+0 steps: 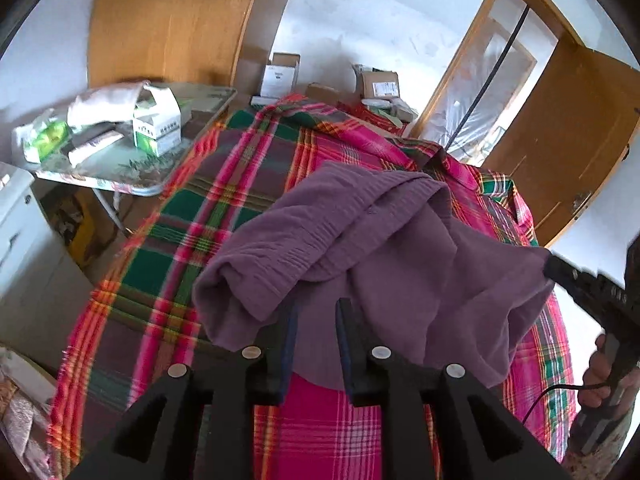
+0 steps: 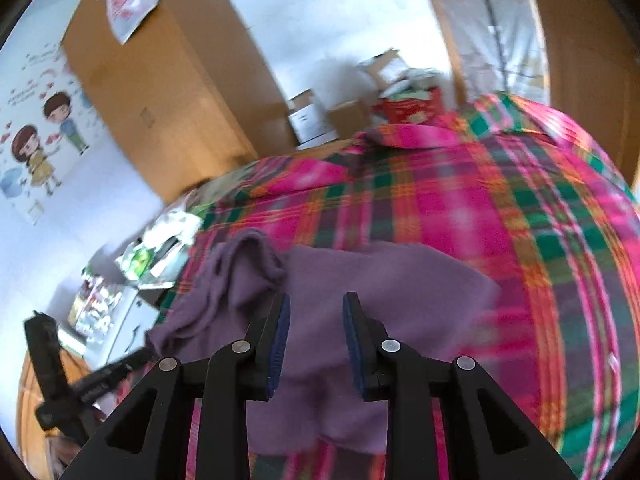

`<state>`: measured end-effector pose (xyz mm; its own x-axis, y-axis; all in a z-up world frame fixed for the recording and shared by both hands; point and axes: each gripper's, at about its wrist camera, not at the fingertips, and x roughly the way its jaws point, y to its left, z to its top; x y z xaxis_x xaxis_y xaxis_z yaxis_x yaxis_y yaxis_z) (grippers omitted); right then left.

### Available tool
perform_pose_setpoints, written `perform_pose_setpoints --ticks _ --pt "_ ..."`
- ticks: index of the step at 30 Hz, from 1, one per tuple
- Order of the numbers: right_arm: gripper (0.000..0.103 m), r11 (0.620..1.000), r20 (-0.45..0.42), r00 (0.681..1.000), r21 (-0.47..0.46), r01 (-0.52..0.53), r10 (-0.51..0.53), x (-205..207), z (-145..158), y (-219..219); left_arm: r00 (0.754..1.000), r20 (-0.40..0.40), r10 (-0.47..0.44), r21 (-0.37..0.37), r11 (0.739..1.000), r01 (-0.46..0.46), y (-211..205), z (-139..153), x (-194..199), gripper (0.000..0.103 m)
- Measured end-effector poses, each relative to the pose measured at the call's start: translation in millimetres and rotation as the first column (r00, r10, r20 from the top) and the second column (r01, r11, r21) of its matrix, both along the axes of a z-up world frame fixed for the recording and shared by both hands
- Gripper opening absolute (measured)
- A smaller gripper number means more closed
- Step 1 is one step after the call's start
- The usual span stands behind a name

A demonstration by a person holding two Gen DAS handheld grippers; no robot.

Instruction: Fold clothes

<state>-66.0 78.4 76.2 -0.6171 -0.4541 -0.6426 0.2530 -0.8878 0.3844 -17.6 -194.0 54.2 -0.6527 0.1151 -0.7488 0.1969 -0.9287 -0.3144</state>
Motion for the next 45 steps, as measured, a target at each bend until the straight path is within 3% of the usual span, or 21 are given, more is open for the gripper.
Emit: perform_pose_setpoints --ticks 9,14,15,19,24,31,36,45 --pt "0.029 0.994 0.054 0.995 -0.059 0.093 -0.09 30.4 -35.4 39.4 0.991 0.085 -0.099 0.037 0.995 0.096 30.1 -17.7 -24.4 0.026" --pt "0.039 0.99 0.097 0.992 -0.105 0.095 -0.085 28.4 -52.1 45.2 0.979 0.13 -0.155 0.061 0.987 0.148 46.8 -27.5 -38.0 0.026" --pt "0.045 0.989 0.096 0.993 -0.124 0.08 -0.069 26.5 -55.3 43.2 0.976 0.139 -0.165 0.066 0.985 0.157 50.0 -29.5 -40.7 0.026" --pt "0.046 0.993 0.131 0.99 -0.092 0.07 -0.058 17.6 -68.1 31.5 0.978 0.153 -0.141 0.06 0.989 0.133 49.2 -33.0 -44.4 0.026" --pt "0.045 0.989 0.131 0.99 -0.129 0.072 -0.055 11.9 -74.4 25.9 0.973 0.193 -0.124 0.049 0.992 0.117 51.5 -38.0 -49.1 0.026" --pt "0.021 0.989 0.095 0.994 -0.128 0.069 -0.057 14.9 -67.8 24.6 0.979 0.172 -0.113 0.051 0.993 0.105 52.8 -36.6 -51.0 0.022" --pt "0.019 0.991 0.046 0.997 -0.114 0.071 -0.066 21.8 -55.2 26.3 0.983 0.146 -0.114 0.032 0.993 0.11 55.8 -32.7 -51.2 0.006" --pt "0.018 0.993 -0.049 0.994 -0.074 0.098 -0.101 40.1 -27.1 37.2 0.993 0.062 -0.105 0.045 0.994 0.102 55.0 -7.4 -46.2 0.005"
